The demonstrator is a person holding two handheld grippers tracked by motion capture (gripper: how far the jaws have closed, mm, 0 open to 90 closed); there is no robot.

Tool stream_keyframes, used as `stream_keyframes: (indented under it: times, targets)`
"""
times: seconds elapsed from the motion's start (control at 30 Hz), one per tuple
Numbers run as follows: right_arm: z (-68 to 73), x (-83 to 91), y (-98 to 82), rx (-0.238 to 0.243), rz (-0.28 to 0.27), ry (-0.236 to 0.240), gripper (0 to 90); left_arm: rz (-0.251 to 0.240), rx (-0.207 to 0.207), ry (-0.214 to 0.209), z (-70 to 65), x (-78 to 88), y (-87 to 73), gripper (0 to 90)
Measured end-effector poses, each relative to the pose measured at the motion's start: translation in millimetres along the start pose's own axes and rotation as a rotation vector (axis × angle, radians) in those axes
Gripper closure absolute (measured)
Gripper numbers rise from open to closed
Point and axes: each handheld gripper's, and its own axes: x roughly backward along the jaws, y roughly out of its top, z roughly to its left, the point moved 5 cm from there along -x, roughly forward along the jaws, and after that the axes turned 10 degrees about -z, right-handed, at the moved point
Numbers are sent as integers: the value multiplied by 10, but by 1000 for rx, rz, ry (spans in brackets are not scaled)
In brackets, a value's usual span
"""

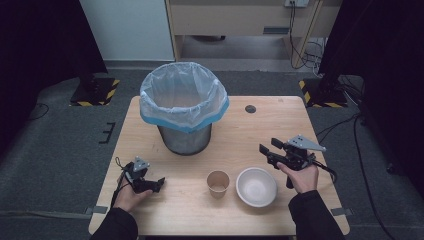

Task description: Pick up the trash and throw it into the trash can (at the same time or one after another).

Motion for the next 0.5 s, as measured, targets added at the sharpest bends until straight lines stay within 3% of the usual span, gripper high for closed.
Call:
stream_keyframes:
  times: [0.17,0.27,0.5]
  targets:
    - [-94,65,-265,-15,114,20,421,1,0,0,-2,2,-1,0]
    - [-100,91,-424,2,198,39,433,1,0,0,-1,2,-1,0]
    - [-93,78,-685,16,319,72,480,1,0,0,-2,2,-1,0]
